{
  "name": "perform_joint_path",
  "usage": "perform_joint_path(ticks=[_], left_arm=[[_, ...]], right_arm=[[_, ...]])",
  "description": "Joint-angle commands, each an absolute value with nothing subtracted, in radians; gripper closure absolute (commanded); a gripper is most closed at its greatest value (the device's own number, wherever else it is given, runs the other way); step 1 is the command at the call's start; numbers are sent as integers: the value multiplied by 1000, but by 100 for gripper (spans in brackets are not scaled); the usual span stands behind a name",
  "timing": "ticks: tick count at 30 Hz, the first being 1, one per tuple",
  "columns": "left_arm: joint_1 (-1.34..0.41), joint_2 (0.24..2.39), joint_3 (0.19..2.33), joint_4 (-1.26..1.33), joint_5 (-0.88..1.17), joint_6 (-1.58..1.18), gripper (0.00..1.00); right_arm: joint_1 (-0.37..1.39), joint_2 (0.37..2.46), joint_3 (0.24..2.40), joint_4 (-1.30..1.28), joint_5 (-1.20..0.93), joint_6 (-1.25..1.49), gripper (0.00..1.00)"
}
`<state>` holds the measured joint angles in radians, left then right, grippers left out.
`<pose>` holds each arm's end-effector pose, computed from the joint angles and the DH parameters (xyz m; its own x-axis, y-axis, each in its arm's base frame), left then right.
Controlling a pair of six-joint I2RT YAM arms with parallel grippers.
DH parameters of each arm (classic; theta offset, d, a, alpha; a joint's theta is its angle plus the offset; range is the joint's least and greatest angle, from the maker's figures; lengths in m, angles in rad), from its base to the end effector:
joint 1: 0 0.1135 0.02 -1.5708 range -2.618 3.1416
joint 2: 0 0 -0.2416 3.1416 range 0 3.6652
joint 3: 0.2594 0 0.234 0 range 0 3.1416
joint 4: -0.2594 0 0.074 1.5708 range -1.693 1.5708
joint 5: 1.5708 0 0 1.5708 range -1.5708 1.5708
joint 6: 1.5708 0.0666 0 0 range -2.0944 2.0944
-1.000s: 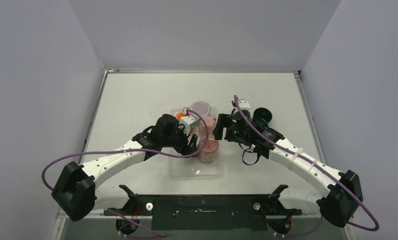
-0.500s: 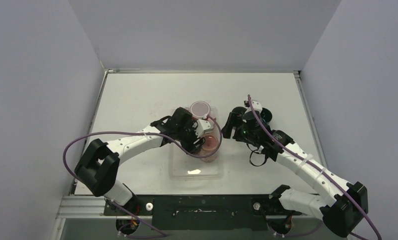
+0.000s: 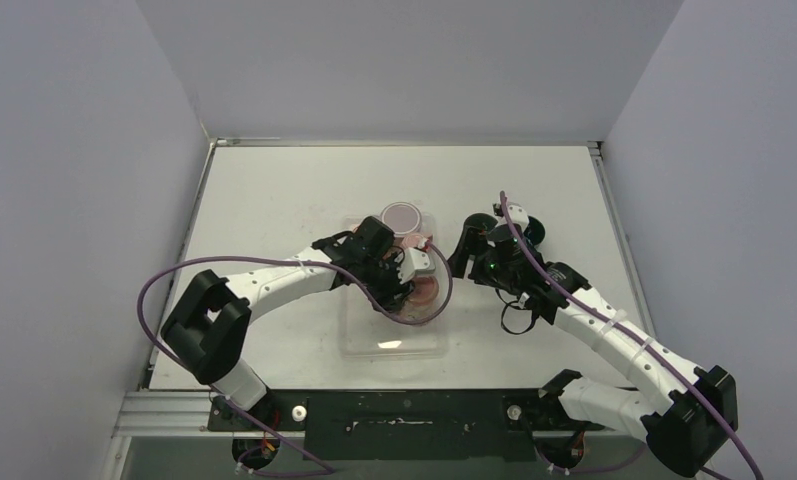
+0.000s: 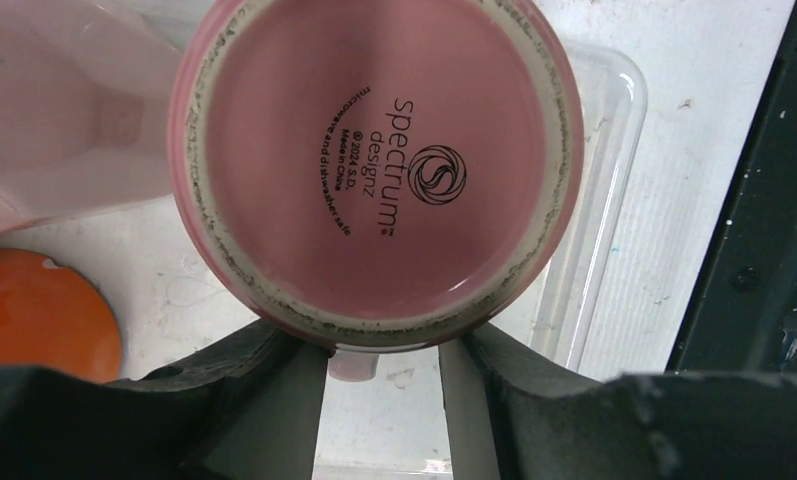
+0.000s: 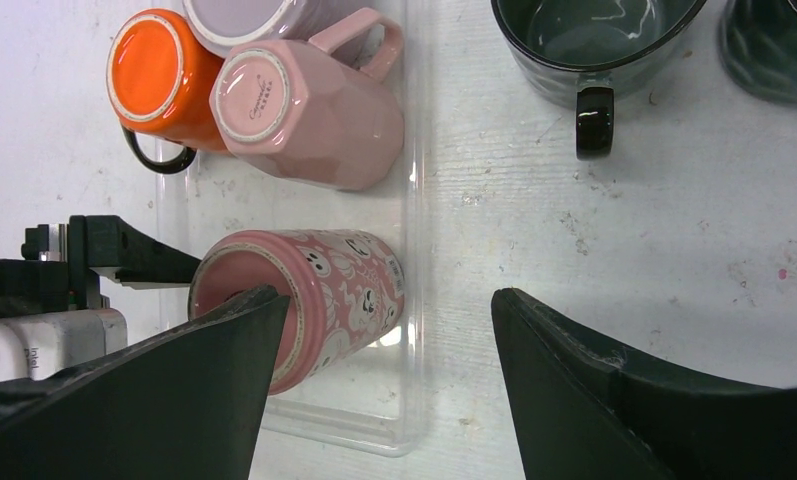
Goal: Turn the mug right side up
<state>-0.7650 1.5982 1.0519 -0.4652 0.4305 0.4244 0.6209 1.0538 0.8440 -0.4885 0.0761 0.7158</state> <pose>0.2133 -0.2433 0.1748 -0.2323 0.7417 -0.6292 0.9709 0.2159 -0.1039 0.1996 0.1366 0.2449 -0.7442 0.2722 -0.6100 -0.0588 0.8830 0.4657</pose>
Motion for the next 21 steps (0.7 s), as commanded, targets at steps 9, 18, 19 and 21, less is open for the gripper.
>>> perform_joint_path(ticks=[9,18,19,21], left_arm=[[-791,1643,1071,-418,382,448,87],[-788,1579,1029,-351,374,375,100],[-783,1566,1023,-341,381,349,100],[-770,1537,1005,-326,406,303,100]], right_arm=[[607,1031,834,-485,114,720,24],[602,1022,832,-485,112,713,24],[601,1020,830,-483,112,715,24],[600,1012,827,-477,112,717,24]])
